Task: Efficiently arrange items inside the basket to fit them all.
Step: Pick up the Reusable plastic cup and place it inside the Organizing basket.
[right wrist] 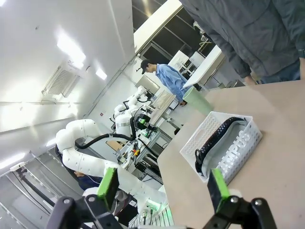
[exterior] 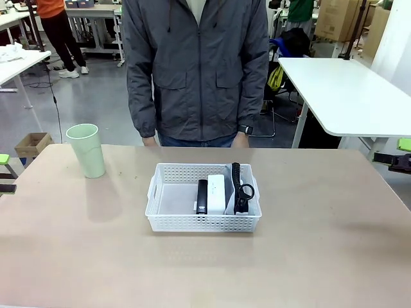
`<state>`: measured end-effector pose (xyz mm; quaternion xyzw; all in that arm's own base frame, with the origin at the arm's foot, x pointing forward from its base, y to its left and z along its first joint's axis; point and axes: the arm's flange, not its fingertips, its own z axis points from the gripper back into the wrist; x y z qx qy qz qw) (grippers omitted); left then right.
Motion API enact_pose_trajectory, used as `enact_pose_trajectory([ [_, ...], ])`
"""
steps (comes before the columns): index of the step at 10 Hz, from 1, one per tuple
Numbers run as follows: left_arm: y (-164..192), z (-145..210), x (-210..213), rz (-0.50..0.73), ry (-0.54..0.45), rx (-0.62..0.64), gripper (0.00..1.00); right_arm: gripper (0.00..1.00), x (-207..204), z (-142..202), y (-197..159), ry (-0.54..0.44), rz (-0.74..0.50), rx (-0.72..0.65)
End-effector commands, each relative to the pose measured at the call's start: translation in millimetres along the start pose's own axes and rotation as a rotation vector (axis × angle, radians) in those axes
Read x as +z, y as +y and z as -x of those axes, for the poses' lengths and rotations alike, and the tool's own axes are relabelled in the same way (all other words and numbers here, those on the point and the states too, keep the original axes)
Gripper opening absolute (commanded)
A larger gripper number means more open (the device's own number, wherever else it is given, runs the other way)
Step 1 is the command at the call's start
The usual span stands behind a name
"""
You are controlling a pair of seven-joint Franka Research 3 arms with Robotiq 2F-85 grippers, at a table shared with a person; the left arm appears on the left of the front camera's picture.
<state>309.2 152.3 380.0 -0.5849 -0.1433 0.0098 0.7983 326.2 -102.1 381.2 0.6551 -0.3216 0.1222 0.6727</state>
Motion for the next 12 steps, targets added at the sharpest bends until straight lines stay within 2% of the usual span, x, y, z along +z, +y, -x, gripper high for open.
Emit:
enact_pose_trajectory([
  [1, 0, 0, 0, 0.000, 0.000, 0.000, 1.00, 1.00, -1, 0, 3, -0.008, -0.010, 0.008],
  [2, -2, -5, -2, -0.069, 0.022, -0.012, 1.00, 1.00, -1, 0, 3, -0.008, -0.010, 0.008],
  [3, -3, -15, -6, -0.190, 0.009, -0.053, 1.00, 1.00, -1, 0, 3, -0.008, -0.010, 0.008],
  [4, 0, -28, -11, -0.229, 0.032, -0.100, 1.00, 1.00, -1, 0, 3, -0.008, -0.010, 0.008],
  [5, 8, -40, -11, -0.228, -0.017, -0.119, 1.00, 1.00, -1, 0, 3, -0.008, -0.010, 0.008],
  [6, 18, -47, -5, -0.197, -0.094, -0.085, 1.00, 1.00, -1, 0, 3, -0.008, -0.010, 0.008],
  [8, 33, -63, 7, -0.137, -0.273, -0.072, 1.00, 1.00, -1, 0, 3, -0.008, -0.010, 0.008],
  [9, 39, -70, 11, -0.141, -0.370, -0.116, 1.00, 1.00, -1, 0, 3, -0.008, -0.010, 0.008],
  [11, 45, -81, 6, -0.215, -0.435, -0.232, 1.00, 1.00, -1, 0, 3, -0.008, -0.010, 0.008],
  [12, 48, -84, 2, -0.233, -0.407, -0.223, 1.00, 1.00, -1, 0, 3, -0.008, -0.010, 0.008],
])
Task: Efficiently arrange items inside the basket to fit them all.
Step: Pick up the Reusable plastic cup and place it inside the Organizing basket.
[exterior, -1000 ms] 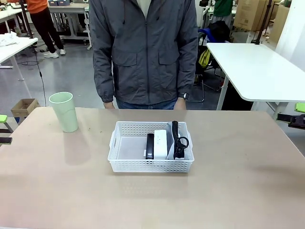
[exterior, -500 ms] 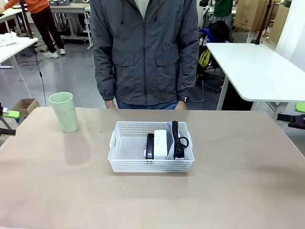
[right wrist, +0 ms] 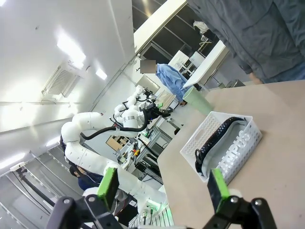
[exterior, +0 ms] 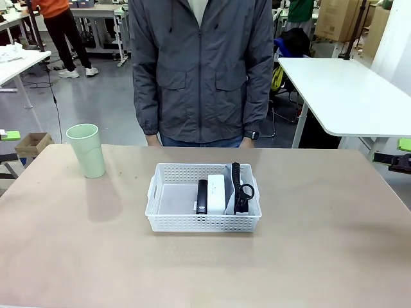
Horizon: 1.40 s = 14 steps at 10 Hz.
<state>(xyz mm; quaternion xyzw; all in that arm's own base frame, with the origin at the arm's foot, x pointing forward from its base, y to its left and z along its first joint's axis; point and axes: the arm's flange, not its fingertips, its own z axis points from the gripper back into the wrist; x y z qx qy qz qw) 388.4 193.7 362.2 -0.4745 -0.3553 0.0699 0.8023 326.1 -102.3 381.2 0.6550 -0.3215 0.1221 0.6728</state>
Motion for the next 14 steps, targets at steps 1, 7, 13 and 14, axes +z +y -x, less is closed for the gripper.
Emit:
enact_pose_trajectory([
  [1, 5, 1, -16, -0.094, 0.018, -0.079, 1.00, 1.00, -1, 0, 3, -0.008, -0.010, 0.008],
  [7, 3, 0, -8, -0.038, 0.012, -0.037, 1.00, 1.00, -1, 0, 3, -0.008, -0.010, 0.008],
  [13, 4, 3, -56, -0.211, -0.041, -0.871, 1.00, 1.00, -1, 0, 3, -0.008, -0.010, 0.008],
  [14, 9, 7, -68, -0.188, -0.032, -1.042, 1.00, 1.00, -1, 0, 3, -0.008, -0.010, 0.008],
])
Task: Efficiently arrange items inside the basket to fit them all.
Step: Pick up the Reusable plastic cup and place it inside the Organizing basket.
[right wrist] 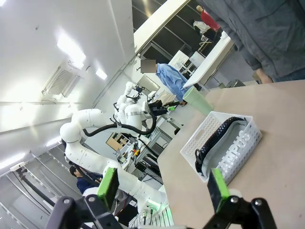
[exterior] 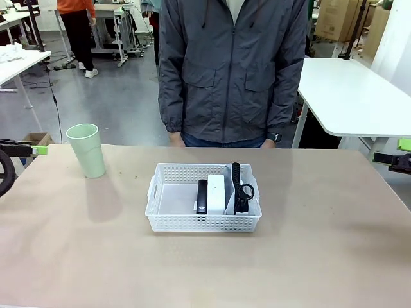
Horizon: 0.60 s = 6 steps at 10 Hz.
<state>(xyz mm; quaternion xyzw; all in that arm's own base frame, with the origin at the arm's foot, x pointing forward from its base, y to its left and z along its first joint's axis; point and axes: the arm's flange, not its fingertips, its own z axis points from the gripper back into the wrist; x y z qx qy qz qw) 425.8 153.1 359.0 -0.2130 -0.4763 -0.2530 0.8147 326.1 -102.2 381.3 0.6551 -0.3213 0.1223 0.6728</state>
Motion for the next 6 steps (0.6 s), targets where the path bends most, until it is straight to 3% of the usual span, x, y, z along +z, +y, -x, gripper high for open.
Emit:
enact_pose_trajectory([
  [1, -1, 25, -30, -0.023, -0.091, -0.308, 1.00, 1.00, -1, 0, 3, -0.009, -0.010, 0.008],
  [3, -4, 34, -44, 0.054, -0.105, -0.499, 1.00, 1.00, -1, 0, 3, -0.009, -0.010, 0.008],
  [4, 1, 34, -45, 0.091, -0.103, -0.503, 1.00, 1.00, -1, 0, 3, -0.009, -0.010, 0.008],
  [5, 9, 33, -46, 0.134, -0.092, -0.426, 1.00, 1.00, -1, 0, 3, -0.009, -0.010, 0.008],
  [6, -9, 25, -41, 0.079, -0.042, -0.482, 1.00, 1.00, -1, 0, 3, -0.009, -0.010, 0.008],
])
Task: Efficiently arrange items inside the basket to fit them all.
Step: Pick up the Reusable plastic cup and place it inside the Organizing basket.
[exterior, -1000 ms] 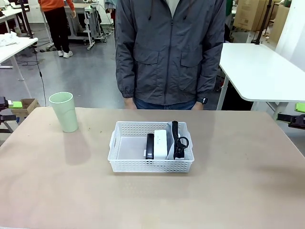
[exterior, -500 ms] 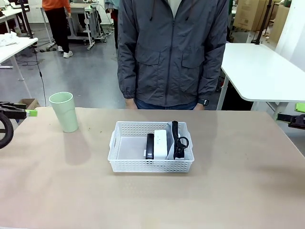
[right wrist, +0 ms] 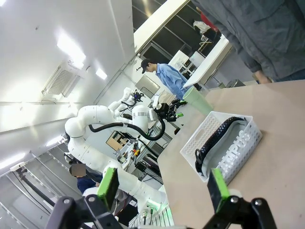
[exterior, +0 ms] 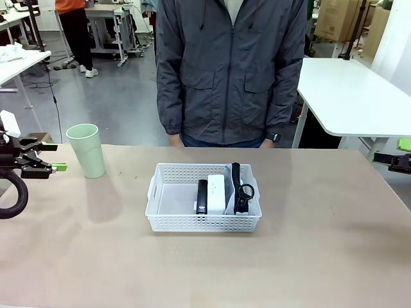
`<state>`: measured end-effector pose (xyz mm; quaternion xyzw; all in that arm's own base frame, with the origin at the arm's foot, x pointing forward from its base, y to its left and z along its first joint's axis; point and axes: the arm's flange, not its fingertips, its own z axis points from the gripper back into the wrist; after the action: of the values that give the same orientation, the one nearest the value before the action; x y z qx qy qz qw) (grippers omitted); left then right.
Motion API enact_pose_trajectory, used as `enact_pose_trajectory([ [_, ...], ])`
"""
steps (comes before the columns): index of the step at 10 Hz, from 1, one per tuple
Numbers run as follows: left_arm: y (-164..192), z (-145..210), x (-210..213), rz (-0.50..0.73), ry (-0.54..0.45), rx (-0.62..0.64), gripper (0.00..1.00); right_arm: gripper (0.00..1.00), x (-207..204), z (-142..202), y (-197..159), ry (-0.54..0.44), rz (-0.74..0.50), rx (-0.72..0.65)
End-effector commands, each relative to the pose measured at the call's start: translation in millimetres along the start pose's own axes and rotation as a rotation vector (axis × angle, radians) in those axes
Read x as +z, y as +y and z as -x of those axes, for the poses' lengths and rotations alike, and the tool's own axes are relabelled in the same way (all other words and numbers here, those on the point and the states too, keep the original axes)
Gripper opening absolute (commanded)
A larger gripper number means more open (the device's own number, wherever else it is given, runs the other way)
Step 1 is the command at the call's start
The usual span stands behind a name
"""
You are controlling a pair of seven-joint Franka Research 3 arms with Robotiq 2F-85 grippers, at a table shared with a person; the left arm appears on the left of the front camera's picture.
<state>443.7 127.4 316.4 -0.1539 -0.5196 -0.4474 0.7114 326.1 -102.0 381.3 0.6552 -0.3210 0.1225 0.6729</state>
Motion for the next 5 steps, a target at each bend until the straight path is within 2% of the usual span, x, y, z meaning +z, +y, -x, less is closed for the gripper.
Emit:
enact_pose_trajectory([
  [1, -5, -3, 5, -0.028, 0.023, -0.034, 1.00, 1.00, -1, 0, 3, -0.010, -0.009, 0.009],
  [3, 1, -2, 2, -0.008, 0.007, -0.003, 1.00, 1.00, -1, 0, 3, -0.010, -0.009, 0.009],
  [4, 5, -1, -3, -0.031, -0.035, -0.049, 1.00, 1.00, -1, 0, 3, -0.010, -0.009, 0.009],
  [5, 13, 8, -11, -0.036, -0.059, -0.035, 1.00, 1.00, -1, 0, 3, -0.010, -0.009, 0.009],
])
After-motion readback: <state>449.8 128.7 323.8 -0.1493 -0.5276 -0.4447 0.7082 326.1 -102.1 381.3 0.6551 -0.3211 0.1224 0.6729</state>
